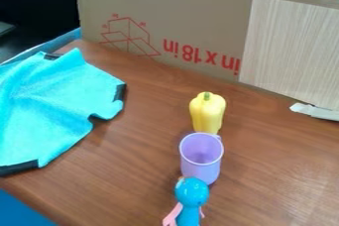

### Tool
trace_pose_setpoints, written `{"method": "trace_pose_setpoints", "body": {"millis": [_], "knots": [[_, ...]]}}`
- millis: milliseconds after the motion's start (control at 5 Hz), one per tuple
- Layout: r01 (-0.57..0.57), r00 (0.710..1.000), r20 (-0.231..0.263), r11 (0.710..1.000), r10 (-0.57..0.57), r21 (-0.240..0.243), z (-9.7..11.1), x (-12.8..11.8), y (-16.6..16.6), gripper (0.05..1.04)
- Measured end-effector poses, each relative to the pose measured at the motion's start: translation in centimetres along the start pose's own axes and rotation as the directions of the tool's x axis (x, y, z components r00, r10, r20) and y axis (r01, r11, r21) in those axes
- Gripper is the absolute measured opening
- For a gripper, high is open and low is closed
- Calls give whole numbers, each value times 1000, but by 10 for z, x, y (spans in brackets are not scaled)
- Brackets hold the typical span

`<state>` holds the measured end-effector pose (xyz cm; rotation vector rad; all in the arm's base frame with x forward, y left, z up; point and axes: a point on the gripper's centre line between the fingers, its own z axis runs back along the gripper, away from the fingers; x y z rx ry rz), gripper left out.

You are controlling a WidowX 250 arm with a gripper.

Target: Unfold the cloth from top right to bottom left

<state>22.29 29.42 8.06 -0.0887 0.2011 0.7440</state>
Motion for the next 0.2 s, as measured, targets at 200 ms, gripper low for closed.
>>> {"method": "trace_pose_setpoints", "body": {"millis": [200], "knots": [[104,992,76,994,-102,-28,5,-8,-25,999]]}}
